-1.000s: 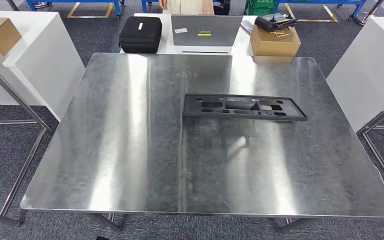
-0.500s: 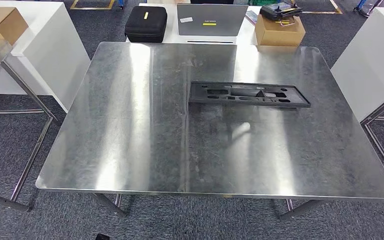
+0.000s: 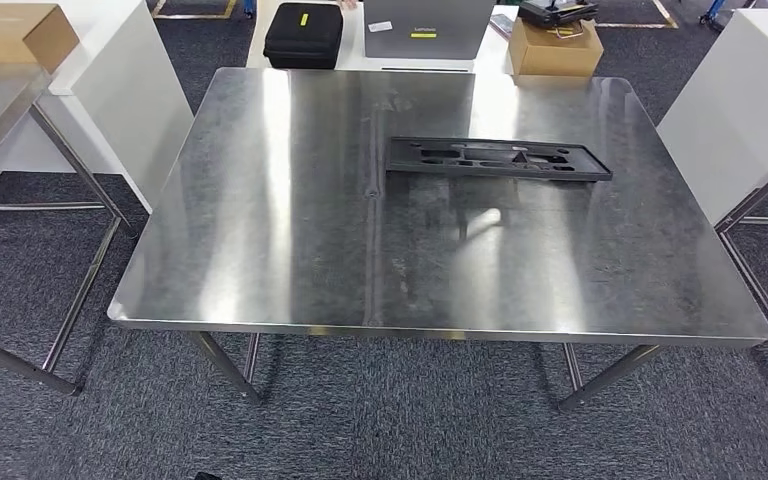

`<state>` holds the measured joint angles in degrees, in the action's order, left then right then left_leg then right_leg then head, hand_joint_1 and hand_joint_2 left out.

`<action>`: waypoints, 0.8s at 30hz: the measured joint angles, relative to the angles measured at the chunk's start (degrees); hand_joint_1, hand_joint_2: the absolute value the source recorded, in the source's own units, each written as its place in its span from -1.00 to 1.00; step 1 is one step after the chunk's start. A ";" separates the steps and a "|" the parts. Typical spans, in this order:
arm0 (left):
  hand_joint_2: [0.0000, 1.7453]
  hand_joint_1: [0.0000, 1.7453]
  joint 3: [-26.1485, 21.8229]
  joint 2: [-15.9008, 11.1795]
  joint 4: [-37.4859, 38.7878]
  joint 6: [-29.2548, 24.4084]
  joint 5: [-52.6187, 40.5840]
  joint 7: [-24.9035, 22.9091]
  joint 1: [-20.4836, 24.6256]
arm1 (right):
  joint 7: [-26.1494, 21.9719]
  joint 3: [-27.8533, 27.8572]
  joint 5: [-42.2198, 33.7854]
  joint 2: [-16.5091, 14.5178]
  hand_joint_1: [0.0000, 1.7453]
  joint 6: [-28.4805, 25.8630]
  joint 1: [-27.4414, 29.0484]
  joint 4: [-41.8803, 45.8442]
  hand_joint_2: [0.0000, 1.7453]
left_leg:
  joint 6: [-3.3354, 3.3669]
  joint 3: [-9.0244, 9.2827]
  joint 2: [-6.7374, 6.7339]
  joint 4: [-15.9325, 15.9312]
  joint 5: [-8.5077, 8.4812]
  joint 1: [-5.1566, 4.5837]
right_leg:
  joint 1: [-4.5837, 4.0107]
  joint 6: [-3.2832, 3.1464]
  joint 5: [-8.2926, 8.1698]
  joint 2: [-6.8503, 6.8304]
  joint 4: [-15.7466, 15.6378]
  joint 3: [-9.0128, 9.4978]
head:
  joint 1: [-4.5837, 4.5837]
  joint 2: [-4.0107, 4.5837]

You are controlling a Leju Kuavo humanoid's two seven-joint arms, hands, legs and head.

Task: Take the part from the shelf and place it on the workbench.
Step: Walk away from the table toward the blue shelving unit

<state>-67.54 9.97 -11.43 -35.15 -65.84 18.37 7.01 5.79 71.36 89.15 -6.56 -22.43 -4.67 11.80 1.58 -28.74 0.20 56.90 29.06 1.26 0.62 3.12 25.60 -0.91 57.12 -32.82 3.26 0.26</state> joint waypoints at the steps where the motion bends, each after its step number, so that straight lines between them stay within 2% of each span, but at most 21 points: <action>1: -1.00 -1.00 0.00 0.03 0.00 -0.03 -0.02 -0.01 0.03 | 0.00 0.00 -0.02 0.02 -1.00 0.00 0.04 -0.01 1.00 | 0.83 -0.55 -0.16 -0.17 -0.62 -0.04 | -0.01 -0.09 1.35 0.12 1.34 -0.68 | 0.10 0.00; 3: -1.00 -1.00 0.00 0.02 0.00 -0.13 -0.05 -0.04 0.06 | 0.04 0.00 -0.05 0.02 -1.00 0.00 0.07 -0.02 1.00 | 1.90 -2.03 -0.40 -0.33 -2.02 -0.26 | 0.15 -0.88 6.28 0.37 7.47 -2.80 | 0.43 0.00; 4: -1.00 -1.00 0.00 -0.02 0.00 -0.16 -0.07 -0.06 0.06 | 0.08 0.00 -0.06 -0.02 -1.00 0.00 0.06 -0.02 1.00 | 2.08 -2.87 -0.51 -0.31 -2.70 -0.36 | 0.22 -1.04 8.49 0.44 11.30 -3.78 | 0.64 0.00; 5: -1.00 -1.00 0.00 -0.04 0.00 -0.17 -0.09 -0.08 0.06 | 0.15 0.00 -0.08 -0.03 -1.00 -0.01 0.07 -0.02 1.00 | 2.06 -3.74 -0.58 -0.29 -3.43 -0.45 | 0.27 -0.83 9.75 0.49 14.52 -4.25 | 0.75 0.00; 6: -1.00 -1.00 0.00 -0.04 0.00 -0.17 -0.12 -0.09 0.06 | 0.21 0.00 -0.10 -0.03 -1.00 -0.01 0.06 -0.02 1.00 | 2.00 -4.62 -0.65 -0.26 -4.13 -0.51 | 0.29 -0.31 9.70 0.53 16.08 -3.96 | 0.76 0.00; 7: -1.00 -1.00 0.01 -0.03 0.00 -0.17 -0.15 -0.10 0.06 | 0.26 0.00 -0.11 -0.03 -1.00 -0.02 0.05 -0.02 1.00 | 1.88 -5.53 -0.70 -0.23 -4.87 -0.53 | 0.29 0.36 8.60 0.57 15.72 -2.70 | 0.80 0.00; 8: -1.00 -1.00 0.01 -0.01 0.00 -0.17 -0.17 -0.10 0.07 | 0.29 -0.01 -0.12 -0.02 -1.00 -0.03 0.01 -0.02 1.00 | 1.72 -6.39 -0.72 -0.21 -5.61 -0.54 | 0.29 0.94 7.08 0.59 13.50 -0.55 | 0.82 0.00; 9: -1.00 -1.00 0.02 0.01 0.00 -0.17 -0.19 -0.11 0.10 | 0.30 -0.02 -0.13 -0.01 -1.00 -0.03 -0.08 -0.02 1.00 | 1.48 -7.17 -0.71 -0.17 -6.36 -0.55 | 0.30 1.14 6.03 0.61 9.45 2.65 | 0.83 0.00; 10: -1.00 -1.00 0.04 0.02 0.00 -0.17 -0.20 -0.12 0.13 | 0.31 -0.03 -0.13 0.00 -1.00 -0.04 -0.21 -0.02 1.00 | 1.19 -7.79 -0.69 -0.11 -7.08 -0.61 | 0.11 1.01 5.76 0.63 4.20 6.32 | 0.86 0.00; 12: -1.00 -1.00 0.05 0.02 0.00 -0.20 -0.25 -0.13 0.21 | 0.30 -0.06 -0.13 -0.03 -1.00 -0.06 -0.46 -0.03 1.00 | 0.52 -8.35 -0.71 -0.32 -8.57 -0.69 | -0.26 0.01 6.46 0.82 -3.24 10.86 | 0.61 0.00; 13: -1.00 -1.00 0.05 0.02 0.00 -0.21 -0.27 -0.14 0.22 | 0.30 -0.07 -0.13 -0.05 -1.00 -0.07 -0.51 -0.04 1.00 | 0.13 -8.44 -0.73 -0.57 -9.33 -0.68 | -0.51 -0.49 6.53 0.89 -4.64 11.31 | 0.49 0.00; 14: -1.00 -1.00 0.04 0.01 0.00 -0.23 -0.28 -0.15 0.18 | 0.31 -0.07 -0.13 -0.08 -1.00 -0.07 -0.50 -0.05 1.00 | -0.24 -8.54 -0.70 -0.88 -9.96 -0.59 | -0.30 -1.01 6.07 0.93 -4.51 10.67 | 0.34 0.00; 15: -1.00 -1.00 0.03 -0.02 0.00 -0.26 -0.28 -0.16 0.13 | 0.33 -0.07 -0.13 -0.10 -1.00 -0.07 -0.47 -0.07 1.00 | -0.60 -8.89 -0.61 -0.74 -9.59 -0.45 | -0.04 -1.49 5.41 0.82 -4.44 10.08 | 0.26 0.00; 16: -1.00 -1.00 0.03 -0.04 0.00 -0.28 -0.27 -0.19 0.05 | 0.37 -0.07 -0.13 -0.10 -1.00 -0.07 -0.43 -0.08 1.00 | -0.91 -9.40 -0.51 0.12 -7.95 -0.32 | 0.26 -2.20 4.67 0.67 -4.37 9.37 | 0.12 0.00; 17: -1.00 -1.00 0.02 -0.06 0.01 -0.31 -0.27 -0.23 -0.03 | 0.40 -0.07 -0.11 -0.10 -1.00 -0.07 -0.36 -0.09 1.00 | -1.13 -10.08 -0.40 2.12 -5.08 -0.19 | 0.56 -2.78 3.84 0.50 -4.38 8.56 | -0.10 0.00; 19: -1.00 -1.00 0.02 -0.08 0.02 -0.35 -0.28 -0.29 -0.05 | 0.46 -0.08 -0.05 -0.09 -1.00 -0.07 -0.26 -0.09 1.00 | -1.52 -11.48 -0.30 9.22 1.57 -0.04 | 0.43 -3.50 2.25 0.24 -4.20 6.77 | -0.55 0.00; 20: -1.00 -1.00 0.02 -0.09 0.02 -0.38 -0.30 -0.31 -0.03 | 0.46 -0.09 -0.01 -0.10 -1.00 -0.06 -0.22 -0.09 1.00 | -1.71 -11.80 -0.28 12.94 3.23 -0.02 | 0.33 -3.49 1.52 0.15 -4.00 5.81 | -0.68 0.00; 21: -1.00 -1.00 0.02 -0.10 0.02 -0.40 -0.30 -0.31 -0.01 | 0.46 -0.09 0.01 -0.11 -1.00 -0.05 -0.22 -0.09 1.00 | -1.86 -11.59 -0.28 15.55 3.31 0.00 | 0.27 -3.41 0.84 0.09 -3.63 4.76 | -0.76 0.00; 22: -1.00 -1.00 0.03 -0.12 0.02 -0.43 -0.30 -0.31 0.01 | 0.46 -0.09 0.02 -0.14 -1.00 -0.05 -0.22 -0.09 1.00 | -1.94 -10.64 -0.29 16.46 2.12 0.04 | 0.28 -3.23 0.28 0.06 -3.11 3.64 | -0.83 0.00; 23: -1.00 -1.00 0.03 -0.14 0.01 -0.45 -0.30 -0.31 0.02 | 0.46 -0.09 0.03 -0.16 -1.00 -0.04 -0.21 -0.09 1.00 | -1.94 -8.73 -0.30 15.36 0.45 0.12 | 0.33 -3.00 -0.19 0.05 -2.46 2.45 | -0.87 0.00; 24: -1.00 -1.00 0.04 -0.15 0.01 -0.46 -0.32 -0.31 0.08 | 0.46 -0.09 0.03 -0.19 -1.00 -0.04 -0.22 -0.09 1.00 | -1.87 -5.91 -0.26 12.42 -0.58 0.20 | 0.37 -2.71 -0.57 0.06 -1.73 1.31 | -0.91 0.00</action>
<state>-67.49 9.82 -11.43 -35.62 -66.16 18.05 7.09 6.25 71.28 89.18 -6.75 -22.47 -4.90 11.72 -0.30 -34.65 -0.06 69.32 28.48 1.47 1.00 0.41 25.03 -0.85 55.40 -31.50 2.34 0.26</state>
